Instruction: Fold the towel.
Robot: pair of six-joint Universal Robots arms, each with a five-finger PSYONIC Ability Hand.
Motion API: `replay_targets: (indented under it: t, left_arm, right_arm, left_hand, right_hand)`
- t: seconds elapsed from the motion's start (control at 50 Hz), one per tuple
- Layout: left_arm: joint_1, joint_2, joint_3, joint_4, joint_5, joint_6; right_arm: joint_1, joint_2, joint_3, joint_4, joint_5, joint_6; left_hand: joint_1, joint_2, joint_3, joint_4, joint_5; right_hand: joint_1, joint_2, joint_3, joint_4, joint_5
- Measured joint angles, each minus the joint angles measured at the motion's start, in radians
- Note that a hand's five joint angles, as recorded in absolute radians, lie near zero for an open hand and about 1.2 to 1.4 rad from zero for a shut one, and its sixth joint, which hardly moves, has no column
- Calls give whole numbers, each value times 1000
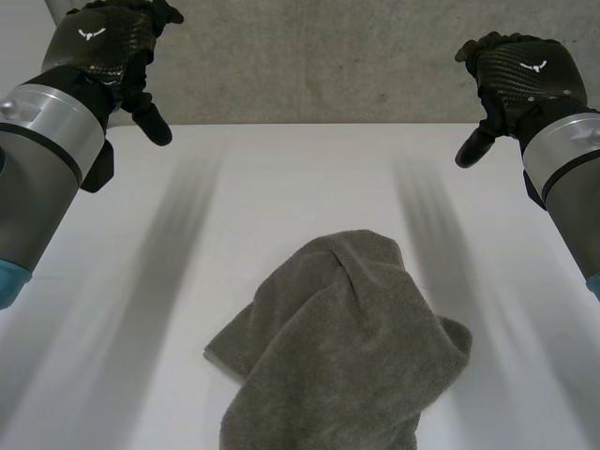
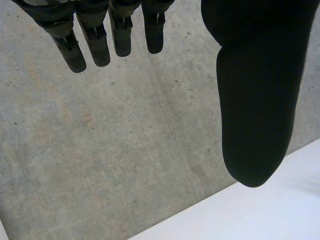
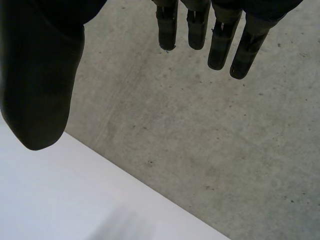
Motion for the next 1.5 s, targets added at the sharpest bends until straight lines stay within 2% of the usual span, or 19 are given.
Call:
replay_targets:
  t: [0.18,0.34,0.52,0.66,0.7,0.76,0.84,0.86,0.94,1.04,1.12,1.16,1.24,1.36,1.5]
  left_arm:
    - [-51,-70,-31,23,26,3]
    - [-128,-298,14,49,133,16]
    - [-161,-512,95,49,228,80]
    - [-184,-619,119,47,264,161]
    - [-191,-643,121,46,267,186]
    - [-204,-672,122,45,265,223]
    - [-213,-682,128,45,258,249]
    - [-215,-681,132,46,256,253]
    - [-217,-671,152,49,245,258]
    - [-209,-627,204,69,179,258]
    - [-186,-543,247,122,59,244]
    - [-168,-462,243,175,-12,223]
    - [-138,-300,166,286,-86,155]
    - [-109,-109,-38,411,-108,59]
    - [-107,-26,-312,402,-74,32]
  right_arm:
    - [-16,8,24,98,-66,-65]
    - [-52,52,144,243,-156,-68]
    - [-55,70,347,154,-175,38]
    - [-49,92,435,83,-173,77]
    - [-47,111,444,74,-172,79]
    - [-46,143,445,69,-172,79]
    - [-46,168,418,69,-174,75]
    - [-47,177,402,70,-178,74]
    - [-48,216,331,77,-199,71]
    - [-46,253,170,84,-234,70]
    - [-39,215,5,37,-253,76]
    - [-34,161,-65,-40,-259,84]
    - [-27,67,-102,-188,-267,103]
    - [14,1,-71,-246,-329,98]
    - [90,86,-11,-45,-394,-94]
  left_hand:
    - [-9,-10,-9,-10,0]
    - [-9,-10,-9,-10,0]
    - [-9,-10,-9,-10,0]
    - [-9,-8,-8,-8,0]
    - [13,15,15,14,0]
    - [171,160,159,159,26]
    - [528,545,544,545,381]
    - [674,695,694,696,531]
    - [892,925,923,927,739]
    - [938,979,979,983,783]
    - [938,986,988,993,790]
    - [938,989,990,994,790]
    - [938,993,993,997,788]
    - [938,994,996,997,788]
    - [938,994,996,998,788]
  right_hand:
    - [0,0,0,0,0]
    - [0,0,0,0,0]
    - [0,0,0,0,0]
    - [47,33,32,21,40]
    - [159,144,147,122,156]
    - [445,436,433,416,445]
    - [902,889,880,850,871]
    - [1019,1006,998,975,997]
    - [1071,1059,1096,1074,1074]
    - [1073,1061,1096,1074,1075]
    - [1073,1066,1096,1074,1075]
    - [1073,1066,1096,1074,1075]
    - [1073,1075,1096,1074,1075]
    - [1076,1085,1096,1074,1086]
    - [1079,1089,1096,1074,1100]
